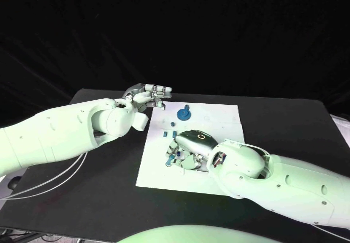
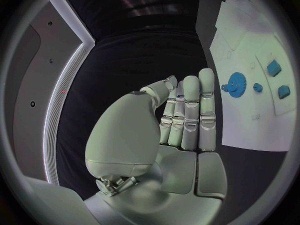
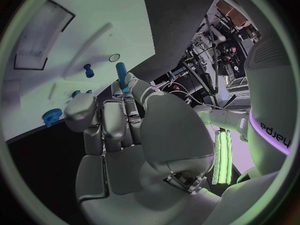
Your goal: Assemble the parts on the task board
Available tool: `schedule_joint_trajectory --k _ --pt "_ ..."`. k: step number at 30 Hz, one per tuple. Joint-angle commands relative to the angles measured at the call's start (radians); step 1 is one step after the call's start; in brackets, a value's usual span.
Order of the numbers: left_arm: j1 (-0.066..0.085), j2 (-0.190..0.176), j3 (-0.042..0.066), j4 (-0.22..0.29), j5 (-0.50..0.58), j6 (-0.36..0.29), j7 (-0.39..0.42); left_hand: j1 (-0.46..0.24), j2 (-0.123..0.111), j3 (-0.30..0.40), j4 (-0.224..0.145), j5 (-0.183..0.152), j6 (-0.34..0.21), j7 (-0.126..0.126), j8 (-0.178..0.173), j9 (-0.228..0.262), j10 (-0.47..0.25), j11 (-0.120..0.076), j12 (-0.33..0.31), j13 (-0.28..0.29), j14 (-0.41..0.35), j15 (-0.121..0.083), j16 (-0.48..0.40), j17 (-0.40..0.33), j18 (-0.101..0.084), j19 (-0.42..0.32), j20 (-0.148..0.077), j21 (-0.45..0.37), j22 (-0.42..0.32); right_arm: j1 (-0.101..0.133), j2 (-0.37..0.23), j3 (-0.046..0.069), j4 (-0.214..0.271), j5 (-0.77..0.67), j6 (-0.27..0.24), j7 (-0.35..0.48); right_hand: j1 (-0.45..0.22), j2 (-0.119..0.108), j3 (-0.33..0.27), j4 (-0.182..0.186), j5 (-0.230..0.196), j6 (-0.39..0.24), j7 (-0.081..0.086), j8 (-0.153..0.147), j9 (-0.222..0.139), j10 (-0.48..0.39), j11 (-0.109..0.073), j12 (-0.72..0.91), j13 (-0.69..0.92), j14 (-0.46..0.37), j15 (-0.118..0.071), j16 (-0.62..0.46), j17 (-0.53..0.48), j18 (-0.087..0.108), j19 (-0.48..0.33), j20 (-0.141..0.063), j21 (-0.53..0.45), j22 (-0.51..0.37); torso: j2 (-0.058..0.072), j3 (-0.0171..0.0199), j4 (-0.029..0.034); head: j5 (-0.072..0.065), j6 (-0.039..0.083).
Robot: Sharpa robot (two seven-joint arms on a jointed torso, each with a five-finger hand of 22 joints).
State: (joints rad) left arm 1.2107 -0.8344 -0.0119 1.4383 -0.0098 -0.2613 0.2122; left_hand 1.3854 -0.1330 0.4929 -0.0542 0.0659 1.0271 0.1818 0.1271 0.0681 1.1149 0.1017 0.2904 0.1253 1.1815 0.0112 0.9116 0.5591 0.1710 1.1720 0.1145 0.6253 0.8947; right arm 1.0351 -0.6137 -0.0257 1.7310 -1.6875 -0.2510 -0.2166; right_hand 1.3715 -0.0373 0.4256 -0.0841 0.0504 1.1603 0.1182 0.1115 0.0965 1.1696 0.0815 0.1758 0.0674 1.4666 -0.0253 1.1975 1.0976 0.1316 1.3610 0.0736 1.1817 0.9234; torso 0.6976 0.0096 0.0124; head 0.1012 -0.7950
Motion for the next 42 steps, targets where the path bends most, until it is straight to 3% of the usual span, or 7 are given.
schedule_joint_trajectory --k 1,15,26,32,39,42 --pt "0.000 0.003 0.001 0.000 -0.003 0.020 0.006 -0.001 0.011 -0.007 0.001 0.002 -0.008 0.000 0.002 -0.001 -0.008 0.000 0.003 0.001 -0.005 0.005 -0.003 -0.001 0.011 0.005 -0.001 -0.006 -0.002 -0.006 0.008 -0.001 -0.015 -0.018 0.027 0.018 -0.003 0.005 0.008 0.000 0.004 0.001 0.006 0.003 0.001 0.029 -0.025 -0.004 0.001 0.030 -0.003 0.005 0.001 -0.014 0.004 0.000 0.004 0.000 0.000 0.0011 0.0007 0.003 -0.003" --pt "0.000 0.003 0.001 -0.001 -0.003 0.023 0.004 -0.001 0.011 -0.007 0.001 0.002 -0.008 0.000 0.002 -0.001 -0.008 0.000 0.003 0.001 -0.005 0.005 -0.003 -0.001 0.011 0.005 -0.001 -0.006 -0.002 -0.013 0.030 -0.004 -0.042 -0.056 0.023 -0.031 -0.003 0.006 0.008 0.000 0.004 0.000 0.007 0.002 0.001 0.029 -0.024 -0.005 0.001 0.031 -0.003 0.008 0.004 -0.014 0.005 0.001 0.006 0.003 0.000 0.0008 -0.0005 0.005 -0.006" --pt "0.000 0.002 0.001 0.000 -0.003 0.022 0.003 -0.002 0.012 -0.008 0.001 0.002 -0.008 0.000 0.003 0.000 -0.009 0.000 0.005 0.001 -0.005 0.005 -0.003 -0.002 0.011 0.005 0.000 -0.007 -0.002 -0.017 0.046 -0.011 -0.062 -0.076 0.045 -0.059 -0.004 0.005 0.009 0.000 0.004 0.000 0.007 0.002 0.001 0.029 -0.024 -0.005 0.001 0.031 -0.002 0.008 0.004 -0.014 0.004 0.001 0.005 0.002 0.000 0.0011 0.0003 0.006 -0.008" --pt "0.000 0.002 0.001 0.000 -0.003 0.022 0.003 -0.002 0.012 -0.008 0.001 0.002 -0.008 0.000 0.003 0.000 -0.009 0.000 0.005 0.001 -0.005 0.005 -0.003 -0.002 0.011 0.005 0.000 -0.007 -0.002 -0.018 0.058 -0.014 -0.065 -0.096 0.084 -0.065 -0.004 0.004 0.009 -0.001 0.004 -0.001 0.007 0.002 0.001 0.029 -0.024 -0.006 0.001 0.031 -0.002 0.008 0.003 -0.014 0.004 0.001 0.005 0.001 -0.001 0.0009 -0.0005 0.005 -0.008" --pt "0.000 0.002 0.001 0.000 -0.003 0.021 0.004 -0.002 0.012 -0.008 0.001 0.002 -0.008 0.000 0.003 0.000 -0.009 0.000 0.005 0.001 -0.005 0.005 -0.003 -0.002 0.011 0.005 0.000 -0.007 -0.002 -0.018 0.075 -0.021 -0.074 -0.111 0.115 -0.066 -0.028 -0.015 0.008 0.004 0.004 -0.029 0.018 -0.017 -0.006 0.003 -0.011 -0.033 -0.002 0.032 0.008 0.015 0.009 -0.011 -0.008 0.008 -0.007 -0.018 0.000 0.0011 0.0004 0.005 -0.008" --pt "0.000 0.002 0.001 0.000 -0.003 0.021 0.003 -0.002 0.012 -0.008 0.001 0.002 -0.008 0.000 0.003 0.000 -0.009 0.000 0.005 0.001 -0.005 0.005 -0.003 -0.002 0.011 0.005 0.000 -0.007 -0.002 -0.019 0.079 -0.024 -0.075 -0.102 0.103 -0.057 -0.066 -0.051 -0.011 0.017 0.010 -0.087 0.039 -0.047 -0.020 -0.048 0.008 -0.062 -0.005 0.021 0.026 -0.005 -0.017 -0.006 -0.028 0.019 -0.032 -0.056 0.000 0.0010 0.0003 0.007 -0.009"
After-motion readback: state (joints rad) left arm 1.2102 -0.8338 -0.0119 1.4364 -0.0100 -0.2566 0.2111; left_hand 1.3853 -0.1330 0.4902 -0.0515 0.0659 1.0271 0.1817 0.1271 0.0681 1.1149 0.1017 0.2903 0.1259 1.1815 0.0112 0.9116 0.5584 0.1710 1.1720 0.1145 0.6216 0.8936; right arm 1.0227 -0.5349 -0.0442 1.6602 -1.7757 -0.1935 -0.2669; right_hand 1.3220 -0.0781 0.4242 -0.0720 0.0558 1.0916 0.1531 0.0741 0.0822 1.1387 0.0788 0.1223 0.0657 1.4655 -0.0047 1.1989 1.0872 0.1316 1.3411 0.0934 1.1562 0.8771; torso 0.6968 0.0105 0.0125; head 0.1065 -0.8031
